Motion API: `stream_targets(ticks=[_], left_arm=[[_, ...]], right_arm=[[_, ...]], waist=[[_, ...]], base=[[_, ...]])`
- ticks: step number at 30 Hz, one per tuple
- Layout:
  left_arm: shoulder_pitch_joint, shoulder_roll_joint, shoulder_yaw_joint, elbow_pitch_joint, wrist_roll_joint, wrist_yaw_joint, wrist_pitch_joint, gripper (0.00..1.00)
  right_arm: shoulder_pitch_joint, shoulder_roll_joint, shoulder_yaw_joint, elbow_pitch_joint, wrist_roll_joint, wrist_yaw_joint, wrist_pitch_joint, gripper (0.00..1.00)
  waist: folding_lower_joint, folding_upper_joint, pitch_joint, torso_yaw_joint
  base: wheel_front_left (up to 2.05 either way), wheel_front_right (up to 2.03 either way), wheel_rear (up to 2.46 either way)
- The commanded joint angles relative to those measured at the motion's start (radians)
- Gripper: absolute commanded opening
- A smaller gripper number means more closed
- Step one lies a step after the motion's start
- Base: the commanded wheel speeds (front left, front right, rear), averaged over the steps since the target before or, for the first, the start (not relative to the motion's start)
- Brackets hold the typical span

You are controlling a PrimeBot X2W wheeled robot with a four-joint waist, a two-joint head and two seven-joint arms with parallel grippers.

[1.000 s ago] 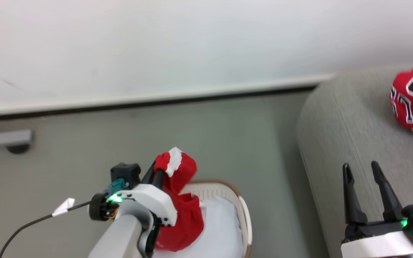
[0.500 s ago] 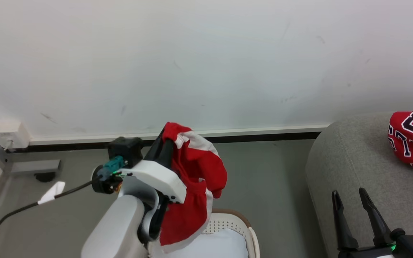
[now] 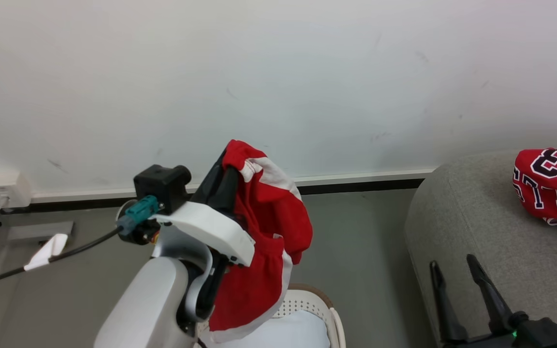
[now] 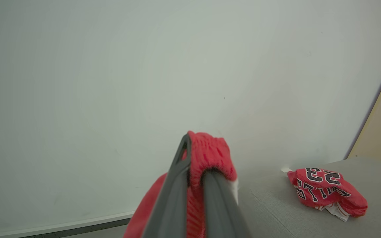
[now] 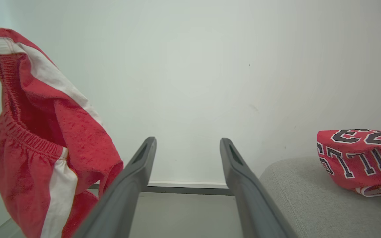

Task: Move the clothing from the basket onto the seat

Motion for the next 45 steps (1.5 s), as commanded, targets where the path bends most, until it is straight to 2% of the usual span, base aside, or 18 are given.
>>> stream_targets(ticks=[1,5,11,18,23,29,36,37,38,39,43,45], left_arm=[[0.016,0.004,-0.002,-0.005,0.001,0.004,0.001,0.00],[0.027,0.002,-0.007,-0.024,-0.004,0.008,0.009,0.00],[0.036,-0.002,-0.022,-0.039,-0.009,0.006,0.015,0.00],[0.053,-0.015,-0.060,-0.053,-0.014,-0.004,0.021,0.00],[0.057,-0.029,-0.093,-0.064,-0.015,-0.015,0.023,0.00],[0.061,-0.039,-0.132,-0.086,-0.018,-0.025,0.034,0.00],[0.064,-0.047,-0.169,-0.108,-0.024,-0.032,0.050,0.00],[0.063,-0.048,-0.172,-0.108,-0.027,-0.033,0.050,0.00],[0.062,-0.049,-0.173,-0.103,-0.028,-0.031,0.050,0.00],[0.061,-0.050,-0.172,-0.097,-0.027,-0.027,0.048,0.00],[0.061,-0.033,-0.162,-0.072,-0.014,-0.013,0.035,0.00],[0.067,-0.024,-0.161,-0.057,-0.005,-0.010,0.028,0.87]], right_arm=[[-0.012,-0.002,0.004,-0.008,-0.014,-0.002,0.001,1.00],[-0.030,-0.005,0.080,-0.027,-0.077,-0.002,0.001,1.00],[-0.115,-0.093,0.257,-0.031,-0.089,-0.002,0.001,1.00],[-0.300,-0.181,0.438,0.081,-0.070,-0.002,0.001,1.00],[-0.407,-0.176,0.520,0.204,-0.036,-0.002,0.001,1.00],[-0.506,-0.140,0.565,0.338,-0.028,-0.002,0.001,1.00],[-0.593,-0.071,0.603,0.498,0.002,-0.002,0.001,1.00],[-0.598,-0.063,0.602,0.517,0.023,-0.002,0.001,0.75],[-0.602,-0.056,0.597,0.525,0.042,-0.002,0.001,0.26],[-0.602,-0.050,0.598,0.533,0.060,-0.002,0.001,0.00],[-0.606,-0.044,0.591,0.542,0.106,-0.002,0.001,0.00],[-0.611,-0.047,0.571,0.536,0.121,-0.002,0.001,0.00]], waist=[[0.0001,-0.0001,0.001,-0.001],[0.0001,-0.0001,0.003,-0.008],[0.0001,-0.0001,0.008,-0.017],[0.0001,-0.0001,0.002,-0.013],[0.0001,-0.0001,-0.005,0.001],[0.0001,-0.0001,-0.012,0.013],[0.0001,-0.0001,-0.010,0.019],[0.0001,-0.0001,-0.010,0.022],[0.0001,-0.0001,-0.010,0.026],[0.0001,-0.0001,-0.010,0.029],[0.0001,-0.0001,-0.007,0.032],[0.0001,-0.0001,-0.006,0.031]], base=[[0.00,0.00,0.00],[0.00,0.00,0.00],[0.00,0.00,0.00],[0.00,0.00,0.00],[0.00,0.00,0.00],[0.00,0.00,0.00],[0.00,0.00,0.00],[0.00,0.00,0.00],[0.00,0.00,0.00],[0.00,0.00,0.00],[0.00,0.00,0.00],[0.00,0.00,0.00]])
